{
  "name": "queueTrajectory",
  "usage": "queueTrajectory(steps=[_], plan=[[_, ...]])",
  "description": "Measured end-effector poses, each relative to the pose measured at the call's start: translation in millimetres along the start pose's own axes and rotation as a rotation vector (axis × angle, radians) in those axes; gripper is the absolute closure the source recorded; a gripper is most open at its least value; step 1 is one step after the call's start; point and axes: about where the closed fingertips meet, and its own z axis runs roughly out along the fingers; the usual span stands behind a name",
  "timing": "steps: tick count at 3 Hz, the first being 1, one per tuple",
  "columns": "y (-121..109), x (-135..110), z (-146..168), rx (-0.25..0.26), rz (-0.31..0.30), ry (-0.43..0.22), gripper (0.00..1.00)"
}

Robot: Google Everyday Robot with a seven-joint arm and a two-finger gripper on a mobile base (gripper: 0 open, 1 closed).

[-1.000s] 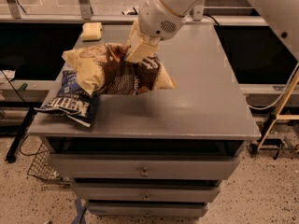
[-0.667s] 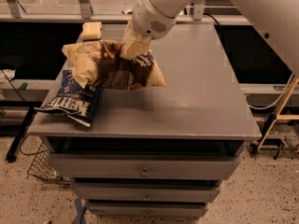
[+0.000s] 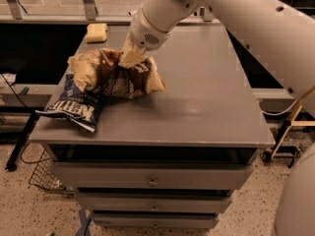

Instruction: Move brown chip bag near blue chip bag

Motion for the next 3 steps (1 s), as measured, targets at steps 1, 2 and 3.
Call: queueTrajectory(steps=[1, 2, 3], plan=[[1.0, -0.1, 0.3, -0.002, -0.003, 0.001, 0.62], [1.9, -0.9, 2.7, -0.006, -0.004, 0.001, 0.32], [2.5, -1.4, 4.2, -0.009, -0.005, 0.002, 0.08]])
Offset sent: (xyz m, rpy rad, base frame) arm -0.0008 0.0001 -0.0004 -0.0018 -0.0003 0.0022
